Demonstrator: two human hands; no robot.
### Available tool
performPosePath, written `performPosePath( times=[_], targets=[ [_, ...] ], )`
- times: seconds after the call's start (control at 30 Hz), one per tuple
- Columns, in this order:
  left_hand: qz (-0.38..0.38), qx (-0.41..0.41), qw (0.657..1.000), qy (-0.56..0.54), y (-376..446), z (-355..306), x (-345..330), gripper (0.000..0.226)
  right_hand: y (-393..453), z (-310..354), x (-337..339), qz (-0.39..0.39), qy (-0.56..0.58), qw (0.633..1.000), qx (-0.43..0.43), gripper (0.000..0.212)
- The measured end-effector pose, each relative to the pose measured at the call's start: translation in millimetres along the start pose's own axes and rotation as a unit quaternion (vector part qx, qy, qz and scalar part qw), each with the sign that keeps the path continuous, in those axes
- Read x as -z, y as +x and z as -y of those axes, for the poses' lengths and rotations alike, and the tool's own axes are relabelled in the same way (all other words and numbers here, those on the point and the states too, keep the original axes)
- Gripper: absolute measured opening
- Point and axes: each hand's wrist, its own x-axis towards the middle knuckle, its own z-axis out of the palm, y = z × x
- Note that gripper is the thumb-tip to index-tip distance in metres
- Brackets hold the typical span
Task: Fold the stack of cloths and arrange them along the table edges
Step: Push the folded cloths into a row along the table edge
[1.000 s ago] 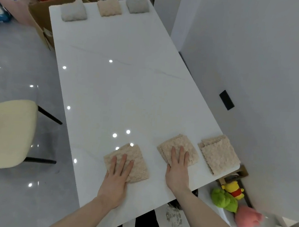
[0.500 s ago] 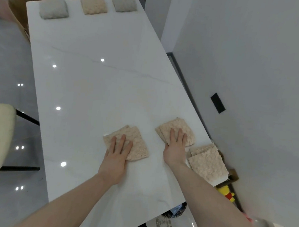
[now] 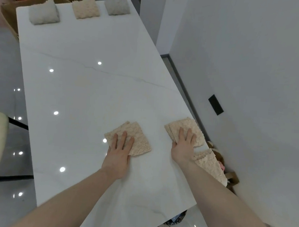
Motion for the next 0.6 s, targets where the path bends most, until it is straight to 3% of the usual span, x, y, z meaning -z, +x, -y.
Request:
performPosePath(
  times=[0.37, 0.6],
  targets=[
    [-0.004, -0.001, 1.0, -0.016, 123, -47, 27, 0.063, -4, -18, 13, 0.005, -0.065, 0.996, 0.058, 0.074],
    [0.031, 0.004, 0.999, -0.036, 189, -89, 38, 0.061, 12, -31, 4, 0.055, -0.071, 0.994, 0.06, 0.08]
  ],
)
